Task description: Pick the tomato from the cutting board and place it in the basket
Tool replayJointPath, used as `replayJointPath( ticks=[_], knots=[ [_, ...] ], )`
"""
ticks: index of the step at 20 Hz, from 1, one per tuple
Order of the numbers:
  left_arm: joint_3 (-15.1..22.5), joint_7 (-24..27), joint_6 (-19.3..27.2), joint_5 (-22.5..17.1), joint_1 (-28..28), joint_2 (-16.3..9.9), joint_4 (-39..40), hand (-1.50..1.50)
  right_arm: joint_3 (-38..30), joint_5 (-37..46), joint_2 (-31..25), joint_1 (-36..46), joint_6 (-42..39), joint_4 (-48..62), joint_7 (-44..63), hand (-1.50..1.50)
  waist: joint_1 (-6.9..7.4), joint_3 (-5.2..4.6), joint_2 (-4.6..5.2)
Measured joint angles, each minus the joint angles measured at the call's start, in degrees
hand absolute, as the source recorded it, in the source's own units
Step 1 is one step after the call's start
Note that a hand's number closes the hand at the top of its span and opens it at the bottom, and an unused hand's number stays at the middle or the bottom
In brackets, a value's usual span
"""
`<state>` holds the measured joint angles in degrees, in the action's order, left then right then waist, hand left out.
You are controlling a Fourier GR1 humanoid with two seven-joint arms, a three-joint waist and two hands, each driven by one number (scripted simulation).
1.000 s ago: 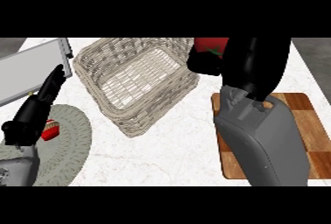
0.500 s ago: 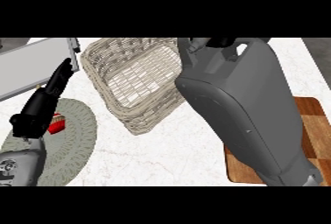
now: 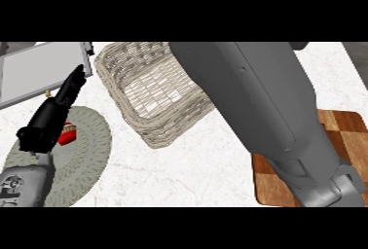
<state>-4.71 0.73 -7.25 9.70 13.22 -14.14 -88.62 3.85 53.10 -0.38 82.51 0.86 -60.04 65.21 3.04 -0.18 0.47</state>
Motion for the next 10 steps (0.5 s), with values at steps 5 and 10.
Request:
replayJointPath(
  ticks=[5, 10],
  knots=[
    [0.3, -0.7, 0.0, 0.3, 1.2, 0.2, 0.2, 0.0, -0.5, -3.9, 0.0, 3.3, 1.2, 9.4, 0.5, 1.5, 0.24, -0.01, 0.01],
    [-0.4, -0.5, 0.0, 0.1, 1.2, -0.1, 0.5, 0.0, 1.0, -4.4, 0.0, 5.8, -1.0, 17.4, 1.6, 1.5, -0.37, -0.01, -0.22]
  ],
)
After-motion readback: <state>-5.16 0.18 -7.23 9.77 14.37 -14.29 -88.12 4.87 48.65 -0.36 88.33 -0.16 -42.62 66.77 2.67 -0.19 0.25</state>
